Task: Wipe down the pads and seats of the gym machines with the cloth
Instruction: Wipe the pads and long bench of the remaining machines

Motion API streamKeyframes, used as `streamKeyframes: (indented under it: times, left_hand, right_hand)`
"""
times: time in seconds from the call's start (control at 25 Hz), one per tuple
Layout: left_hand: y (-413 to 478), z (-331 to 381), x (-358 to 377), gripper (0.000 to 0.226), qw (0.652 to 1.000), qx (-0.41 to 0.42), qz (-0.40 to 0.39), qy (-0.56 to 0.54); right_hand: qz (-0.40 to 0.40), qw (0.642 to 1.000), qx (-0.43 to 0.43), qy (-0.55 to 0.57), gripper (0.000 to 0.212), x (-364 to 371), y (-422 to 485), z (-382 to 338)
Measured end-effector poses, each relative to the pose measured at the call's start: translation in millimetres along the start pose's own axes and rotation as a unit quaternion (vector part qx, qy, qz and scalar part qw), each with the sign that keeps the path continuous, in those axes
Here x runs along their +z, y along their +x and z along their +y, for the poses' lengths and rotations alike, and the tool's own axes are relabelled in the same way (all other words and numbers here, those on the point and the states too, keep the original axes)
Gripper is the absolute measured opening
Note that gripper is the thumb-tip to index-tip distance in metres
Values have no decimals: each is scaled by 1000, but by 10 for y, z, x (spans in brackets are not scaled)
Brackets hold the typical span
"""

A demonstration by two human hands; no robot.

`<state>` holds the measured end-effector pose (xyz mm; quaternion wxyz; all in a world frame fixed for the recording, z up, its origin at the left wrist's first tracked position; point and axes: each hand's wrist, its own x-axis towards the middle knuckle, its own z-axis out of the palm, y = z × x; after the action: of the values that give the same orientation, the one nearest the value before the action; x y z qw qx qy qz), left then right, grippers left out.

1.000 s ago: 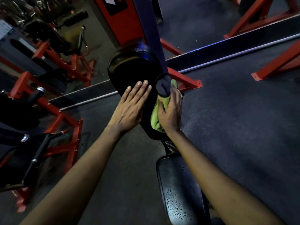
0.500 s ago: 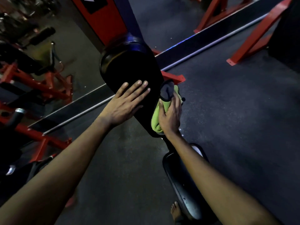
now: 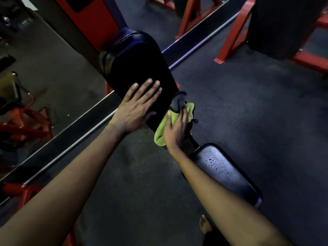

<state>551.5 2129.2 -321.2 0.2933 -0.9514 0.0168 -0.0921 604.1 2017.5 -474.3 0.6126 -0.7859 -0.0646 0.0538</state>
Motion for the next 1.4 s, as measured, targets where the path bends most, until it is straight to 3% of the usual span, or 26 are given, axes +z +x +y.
streamKeyframes:
  times: [0.08,0.24,0.36,0.44,0.52,0.6,0.68,0.76,0.88,0.92,1.0,1.08,1.2,1.32,1.4]
  left_hand:
    - [-10,-12,8,77,1000,4,8,3]
    - [-15,36,58,81,1000,8,17,19]
    - [2,13,94,78,999,7,31,33]
    - [-28,86,179,67,998,54,30,33]
    - [-90,155,312,58,994,108,17,31]
    - [-121,185,409,58,993,120,2,19]
    - [-128,189,432,60,993,121,-4,13]
    - [-132,190,427,60,993,121,-2,7]
    - [-127,201,412,59,993,109,13,-36]
    - [-140,224,431,58,993,100,23,-54]
    - [-173,347,494,58,993,76,34,-88]
    - [-255,547,599,63,990,57,28,-127]
    - [-497,970,770,77,976,54,-18,-211]
    - [-762,1395,938,68,954,34,-51,-294]
    - [-903,1673,1098,61,932,-17,-83,-351]
  right_hand:
    - [-4,1000,-8,3,65,39,-48,241]
    - [-34,978,202,42,68,-9,51,718]
    - [-10,970,236,62,64,56,72,770]
    - [23,961,268,68,58,100,45,679]
    - [45,966,248,62,58,170,-16,575]
    - [66,973,214,53,64,237,-79,578]
    - [83,967,233,57,70,284,-78,658]
    - [79,946,296,108,67,262,7,788]
    - [67,850,435,289,49,208,93,1069]
    - [45,840,441,314,46,188,82,1186]
    - [-15,851,420,314,46,64,-11,1367]
    - [-81,865,397,297,48,-200,-238,1284]
    - [-153,868,396,259,26,-781,-461,1252]
    - [-125,945,301,5,31,-1332,-490,1458]
    - [-114,963,163,-182,37,-1572,-470,1684]
